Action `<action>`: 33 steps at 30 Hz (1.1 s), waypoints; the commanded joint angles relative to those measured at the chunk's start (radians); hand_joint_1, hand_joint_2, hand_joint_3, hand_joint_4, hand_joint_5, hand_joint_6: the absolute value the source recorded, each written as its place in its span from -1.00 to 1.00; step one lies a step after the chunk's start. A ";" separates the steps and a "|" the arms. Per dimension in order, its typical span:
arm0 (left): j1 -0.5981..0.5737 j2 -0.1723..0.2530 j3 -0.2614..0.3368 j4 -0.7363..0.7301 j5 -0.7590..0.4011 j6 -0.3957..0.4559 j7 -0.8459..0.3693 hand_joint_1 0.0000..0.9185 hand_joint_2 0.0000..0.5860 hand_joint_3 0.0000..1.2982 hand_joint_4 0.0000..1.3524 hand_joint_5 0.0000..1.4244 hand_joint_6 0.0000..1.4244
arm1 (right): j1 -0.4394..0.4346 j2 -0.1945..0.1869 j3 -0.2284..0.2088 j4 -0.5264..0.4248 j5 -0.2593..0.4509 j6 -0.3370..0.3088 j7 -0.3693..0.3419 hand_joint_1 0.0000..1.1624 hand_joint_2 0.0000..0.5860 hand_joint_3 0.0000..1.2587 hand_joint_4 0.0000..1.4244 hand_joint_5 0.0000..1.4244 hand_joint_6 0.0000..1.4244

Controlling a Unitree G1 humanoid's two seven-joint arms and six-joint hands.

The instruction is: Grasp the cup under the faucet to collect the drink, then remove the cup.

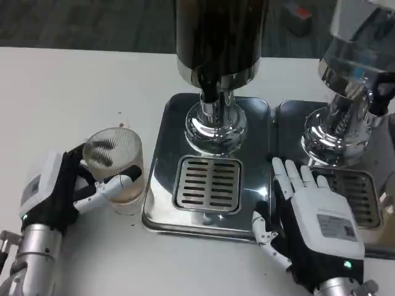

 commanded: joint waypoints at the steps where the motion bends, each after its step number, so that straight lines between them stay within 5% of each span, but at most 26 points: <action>1: 0.019 -0.001 -0.011 0.015 0.022 -0.009 0.027 -0.30 -0.70 -0.27 -0.15 0.19 0.27 | -0.006 0.001 -0.004 0.005 0.007 -0.002 -0.001 -0.73 0.95 -0.99 -1.00 -1.00 -1.00; 33: 0.021 -0.006 -0.015 -0.015 0.105 -0.089 0.253 0.04 -0.72 -0.06 0.07 0.34 0.35 | -0.010 0.005 -0.010 0.010 0.012 0.001 -0.007 -0.73 0.95 -0.99 -1.00 -1.00 -1.00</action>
